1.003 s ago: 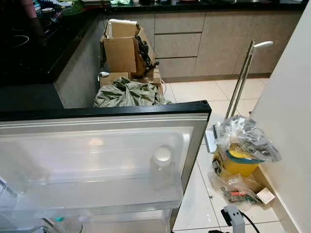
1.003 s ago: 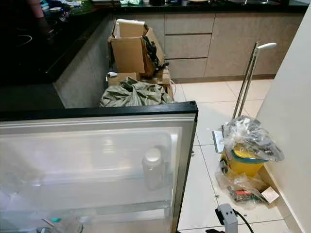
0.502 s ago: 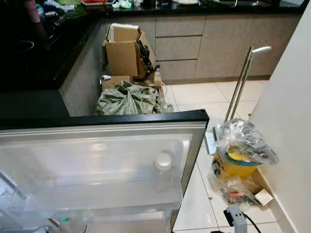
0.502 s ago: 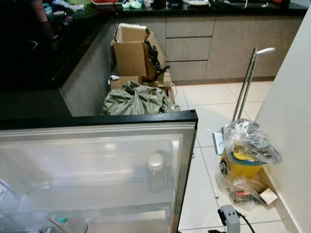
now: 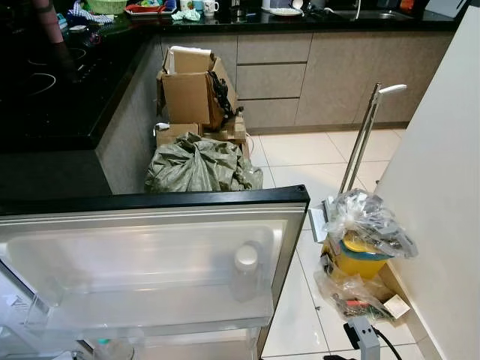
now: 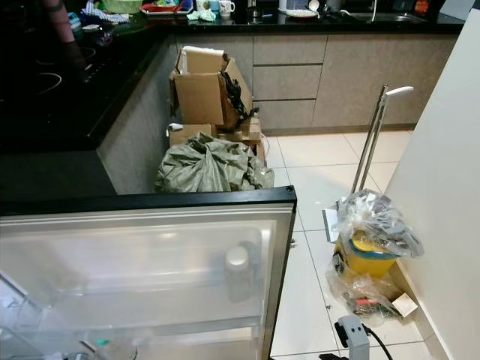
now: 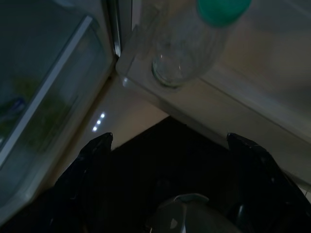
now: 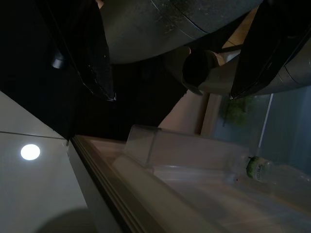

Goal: Restocking fridge

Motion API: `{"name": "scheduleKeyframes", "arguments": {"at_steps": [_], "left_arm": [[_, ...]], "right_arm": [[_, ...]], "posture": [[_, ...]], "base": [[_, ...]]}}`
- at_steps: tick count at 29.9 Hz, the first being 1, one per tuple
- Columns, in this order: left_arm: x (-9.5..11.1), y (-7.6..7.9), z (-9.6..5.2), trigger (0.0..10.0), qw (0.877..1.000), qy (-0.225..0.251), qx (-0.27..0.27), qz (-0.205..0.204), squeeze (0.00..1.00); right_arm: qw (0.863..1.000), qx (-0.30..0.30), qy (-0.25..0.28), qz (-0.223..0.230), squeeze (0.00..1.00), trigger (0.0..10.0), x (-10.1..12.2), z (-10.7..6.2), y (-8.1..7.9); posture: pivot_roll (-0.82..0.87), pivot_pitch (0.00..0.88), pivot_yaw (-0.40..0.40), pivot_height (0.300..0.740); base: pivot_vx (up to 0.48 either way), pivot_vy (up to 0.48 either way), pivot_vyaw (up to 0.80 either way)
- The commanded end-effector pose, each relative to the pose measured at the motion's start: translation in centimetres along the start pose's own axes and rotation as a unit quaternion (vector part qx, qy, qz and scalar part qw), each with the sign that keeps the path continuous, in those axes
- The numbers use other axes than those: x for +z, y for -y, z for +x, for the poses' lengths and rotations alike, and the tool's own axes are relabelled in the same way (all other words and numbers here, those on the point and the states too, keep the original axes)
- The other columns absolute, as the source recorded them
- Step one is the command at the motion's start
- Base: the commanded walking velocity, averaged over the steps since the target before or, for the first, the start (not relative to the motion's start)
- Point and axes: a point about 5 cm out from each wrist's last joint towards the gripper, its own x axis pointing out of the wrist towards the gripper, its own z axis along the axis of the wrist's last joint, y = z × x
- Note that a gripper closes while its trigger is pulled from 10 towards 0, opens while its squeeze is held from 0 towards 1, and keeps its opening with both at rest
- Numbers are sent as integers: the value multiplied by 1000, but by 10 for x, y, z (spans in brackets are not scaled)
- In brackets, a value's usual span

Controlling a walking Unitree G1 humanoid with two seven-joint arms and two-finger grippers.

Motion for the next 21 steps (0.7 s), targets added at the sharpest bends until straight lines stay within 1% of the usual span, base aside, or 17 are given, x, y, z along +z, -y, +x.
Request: {"name": "scheduleKeyframes", "arguments": {"at_steps": [1,3,7,12,13,16,17,18,19,20,21], "left_arm": [[-8,4,0,10000,1000,-16,-2,-3,0],[-9,6,0,10000,1000,-25,-1,-3,0],[-9,8,1,10000,999,-33,1,15,0],[-10,8,1,10000,999,-36,6,18,0],[-10,5,1,10000,999,-37,12,13,0],[-10,5,0,10000,999,-36,14,22,0],[-10,5,0,10000,999,-36,10,23,0],[-12,7,0,10000,999,-40,6,24,0],[-12,7,0,10000,999,-40,6,24,0],[-14,8,0,10000,999,-42,2,26,0],[-14,8,0,10000,999,-42,2,26,0]], "right_arm": [[1000,-1,-4,6,0,10000,-4,1,-2],[1000,-7,-11,11,0,10000,-7,1,-2],[1000,-14,-23,8,0,10000,-13,1,-2],[999,-27,-30,8,0,10000,-16,1,-2],[998,-39,-38,5,0,10000,-19,1,-1],[998,-54,-44,0,0,10000,-21,0,0],[997,-68,-48,0,0,10000,-22,0,1],[994,-97,-56,-1,0,10000,-27,-2,4],[994,-97,-56,-1,0,10000,-27,-2,4],[990,-124,-63,-6,0,10000,-31,-3,6],[990,-124,-63,-6,0,10000,-31,-3,6]], "posture": [[-49,43,6,740],[-49,45,4,740],[-49,44,4,740],[-49,42,3,740],[-51,40,2,740],[-51,40,2,740],[-51,38,1,740],[-49,37,-1,740],[-49,37,-1,740],[-49,37,-1,740],[-49,37,-1,740]], "base": [[0,0,0],[-176,0,0],[-480,0,0],[-415,0,0],[0,0,0],[0,0,0],[0,0,0],[0,0,0],[0,0,0],[0,0,0],[0,0,0]]}}
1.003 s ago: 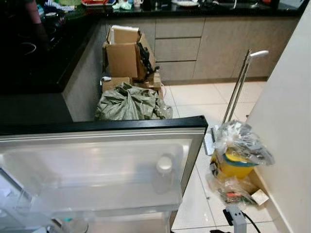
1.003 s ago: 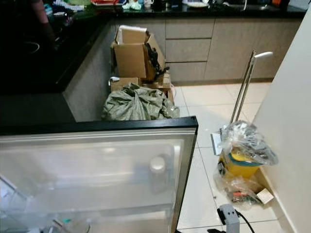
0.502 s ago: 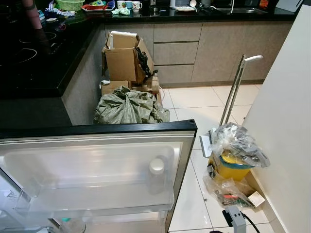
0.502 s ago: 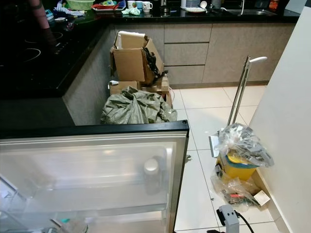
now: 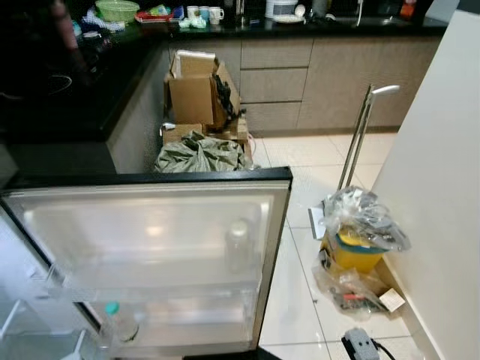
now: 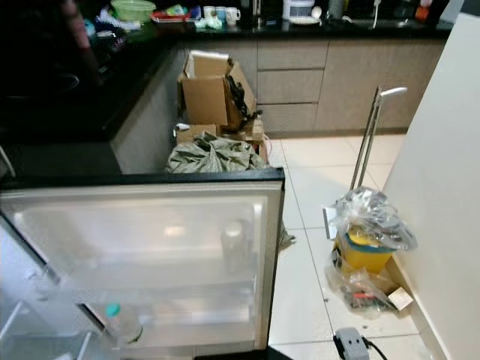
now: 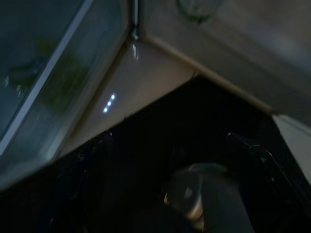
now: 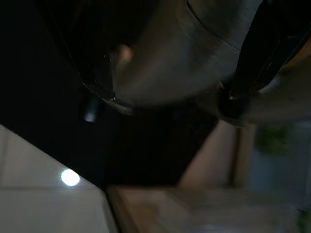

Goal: Restocking fridge

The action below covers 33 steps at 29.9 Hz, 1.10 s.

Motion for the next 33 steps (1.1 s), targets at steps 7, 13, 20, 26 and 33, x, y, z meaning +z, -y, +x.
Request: {"name": "scheduleKeyframes", "arguments": {"at_steps": [7,13,20,26,33], "left_arm": [[-14,10,-1,10000,999,-25,-26,8,0],[-17,18,0,10000,998,-37,-50,16,0],[-22,25,0,10000,996,-51,-75,-2,0],[-21,32,1,10000,995,-49,-85,-9,0],[-23,31,1,10000,995,-52,-81,-3,0]], "right_arm": [[997,-76,-13,-3,0,10000,-5,3,2],[996,-87,-35,-5,0,10000,-17,6,-5],[993,-109,-49,-10,0,10000,-25,4,-4],[990,-135,-46,-22,0,10000,-20,3,1],[990,-136,-37,-24,0,10000,-14,3,3]], "posture": [[-49,32,-5,740],[-48,31,-9,740],[-50,33,-13,740],[-47,29,-16,740],[-48,31,-14,740]], "base": [[0,0,0],[0,0,0],[0,-85,0],[0,-442,0],[0,-336,0]]}}
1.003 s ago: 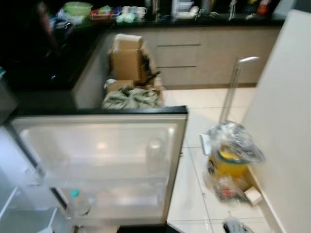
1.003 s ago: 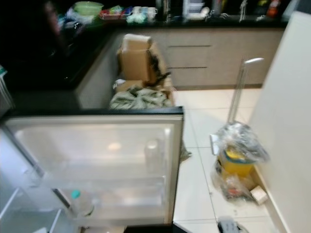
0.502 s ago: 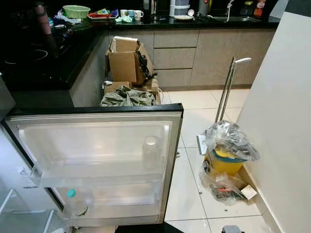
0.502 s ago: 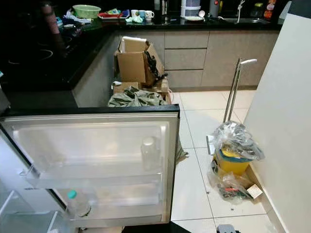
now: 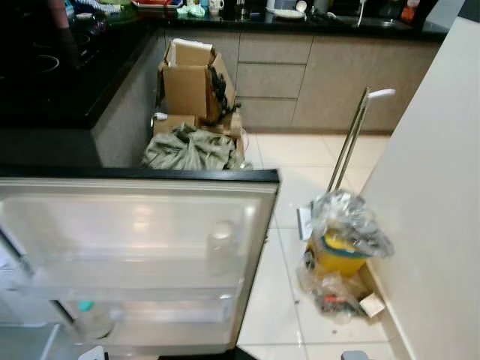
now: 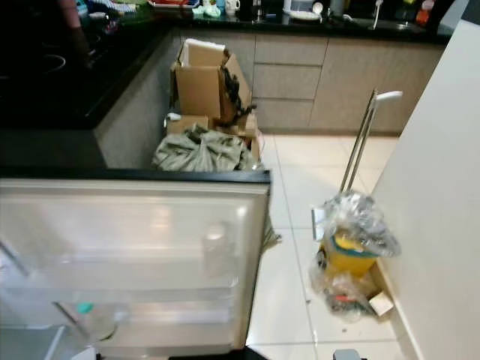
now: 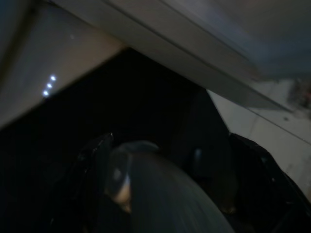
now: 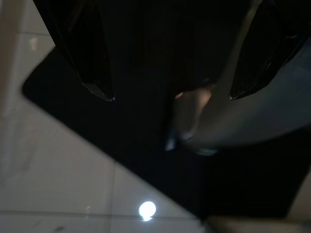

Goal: Restocking fridge

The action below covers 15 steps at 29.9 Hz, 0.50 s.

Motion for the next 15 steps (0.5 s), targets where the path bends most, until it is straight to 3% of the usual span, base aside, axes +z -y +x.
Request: {"name": "scheduleKeyframes", "arguments": {"at_steps": [1,5,15], "left_arm": [[-2,-6,-2,10000,1000,-7,8,4,0],[-3,-7,-3,10000,1000,-8,11,0,0],[-2,-5,-2,10000,1000,-4,11,1,0]], "right_arm": [[1000,6,-2,7,0,10000,-3,0,-3],[1000,19,11,20,0,10000,2,0,-3],[999,51,11,15,0,10000,3,2,-9]], "posture": [[-47,32,-15,740],[-47,33,-13,740],[-46,32,-16,740]], "base": [[0,0,0],[0,0,0],[0,0,642]]}}
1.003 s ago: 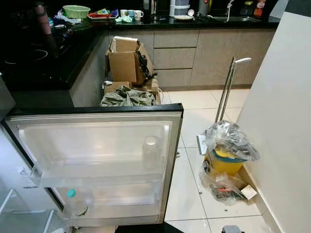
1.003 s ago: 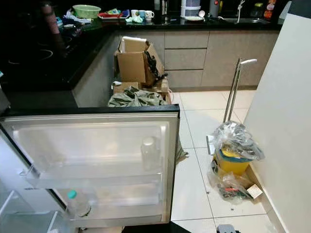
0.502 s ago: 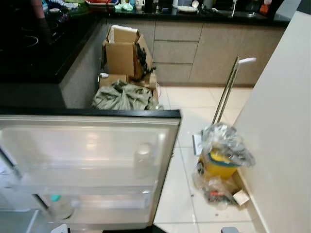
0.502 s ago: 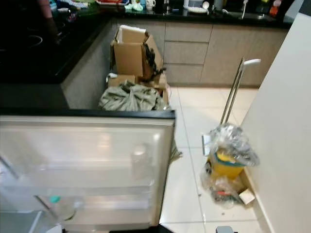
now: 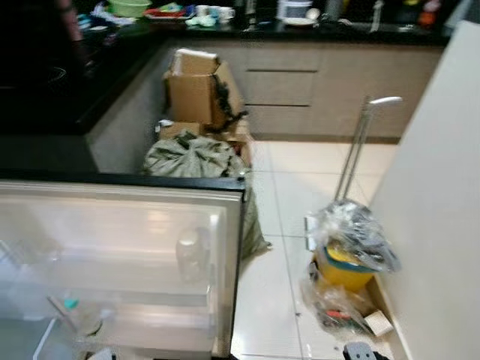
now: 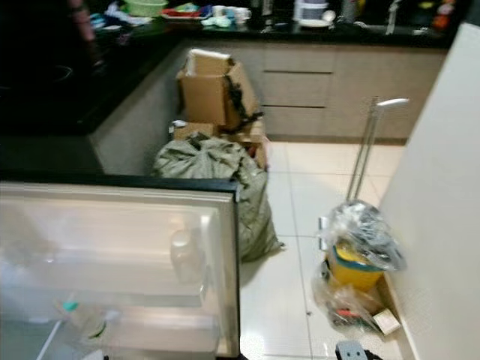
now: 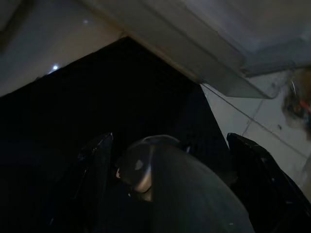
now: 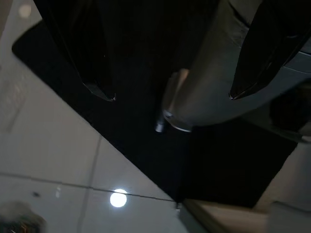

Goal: Restocking fridge

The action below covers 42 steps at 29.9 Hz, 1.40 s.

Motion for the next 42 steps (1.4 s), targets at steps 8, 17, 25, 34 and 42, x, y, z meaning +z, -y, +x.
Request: {"name": "scheduleKeyframes", "arguments": {"at_steps": [8,17,25,34,42], "left_arm": [[-3,-1,-1,10000,1000,-8,-2,11,0],[-5,-3,-2,10000,1000,-13,-5,13,0],[-5,1,-1,10000,999,-19,-23,17,0],[-5,0,-1,10000,1000,-18,-15,11,0],[-6,-2,-2,10000,1000,-19,-8,11,0]], "right_arm": [[1000,7,-5,13,0,10000,-8,-1,-2],[1000,8,-13,18,0,10000,-15,-3,-2],[1000,-10,-15,19,0,10000,-15,-3,1],[999,-19,-25,15,0,10000,-19,-4,2],[999,-24,-29,10,0,10000,-21,-5,3]], "posture": [[-48,39,-14,740],[-48,36,-13,740],[-49,33,-13,740],[-49,34,-11,740],[-50,35,-11,740]], "base": [[0,0,642],[0,0,644],[0,-324,292],[0,-470,0],[0,0,0]]}}
